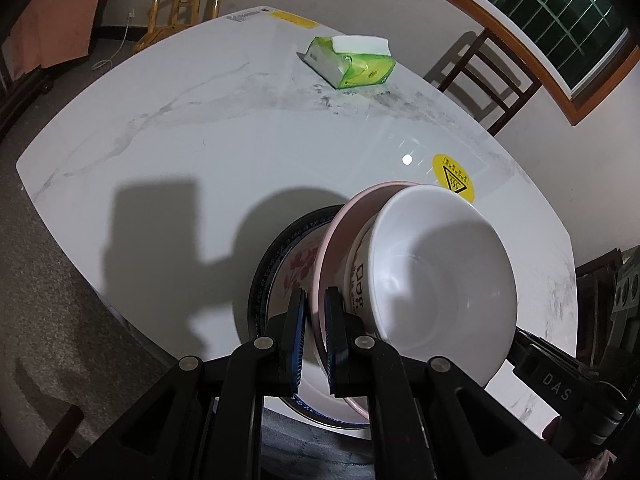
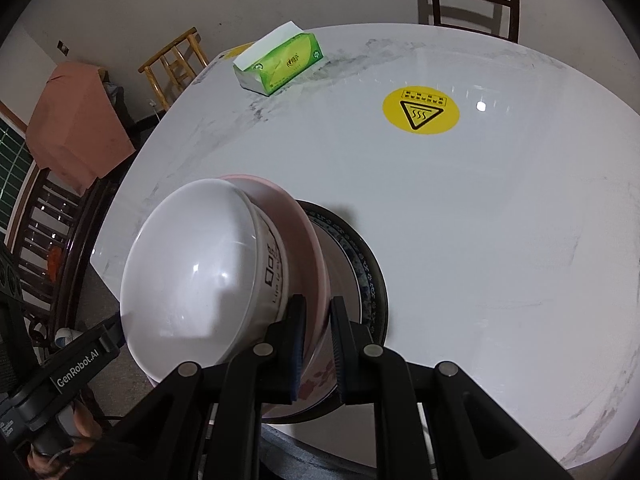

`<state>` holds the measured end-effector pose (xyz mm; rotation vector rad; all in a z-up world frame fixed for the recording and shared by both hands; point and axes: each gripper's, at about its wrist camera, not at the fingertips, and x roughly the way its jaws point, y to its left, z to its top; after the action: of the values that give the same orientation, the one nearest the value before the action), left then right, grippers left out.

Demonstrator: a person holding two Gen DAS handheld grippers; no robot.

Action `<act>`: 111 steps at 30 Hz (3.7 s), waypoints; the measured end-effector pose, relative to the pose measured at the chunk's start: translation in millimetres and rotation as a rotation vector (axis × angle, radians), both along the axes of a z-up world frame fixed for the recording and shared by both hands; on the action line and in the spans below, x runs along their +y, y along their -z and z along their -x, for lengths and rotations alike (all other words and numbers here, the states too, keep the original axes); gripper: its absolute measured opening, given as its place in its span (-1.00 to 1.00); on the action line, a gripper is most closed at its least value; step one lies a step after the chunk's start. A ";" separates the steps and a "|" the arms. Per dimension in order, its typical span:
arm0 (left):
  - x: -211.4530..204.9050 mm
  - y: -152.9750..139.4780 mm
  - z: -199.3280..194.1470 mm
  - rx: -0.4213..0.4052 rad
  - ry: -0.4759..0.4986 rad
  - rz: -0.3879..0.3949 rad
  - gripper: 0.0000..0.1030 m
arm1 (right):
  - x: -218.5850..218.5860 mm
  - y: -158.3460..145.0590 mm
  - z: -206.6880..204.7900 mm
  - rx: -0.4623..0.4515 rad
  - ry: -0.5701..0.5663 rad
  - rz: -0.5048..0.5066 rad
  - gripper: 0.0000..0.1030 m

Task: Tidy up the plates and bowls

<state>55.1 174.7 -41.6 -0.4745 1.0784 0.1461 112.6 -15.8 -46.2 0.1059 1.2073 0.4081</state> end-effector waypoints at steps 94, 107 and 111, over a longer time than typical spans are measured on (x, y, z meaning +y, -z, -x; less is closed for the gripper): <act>-97.1 -44.0 88.5 -0.263 0.192 -0.354 0.50 | -51.8 -30.0 157.7 -0.433 0.103 0.073 0.73; -98.4 -41.2 86.7 -0.251 0.201 -0.338 0.50 | -51.5 -29.8 159.5 -0.428 0.090 0.072 0.73; -96.6 -37.9 84.6 -0.235 0.205 -0.299 0.56 | -51.5 -29.7 159.0 -0.425 0.089 0.071 0.73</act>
<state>-29.5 78.2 -3.7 -0.1066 0.8498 0.0664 -46.4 -67.3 -16.4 0.0092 0.7938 0.2908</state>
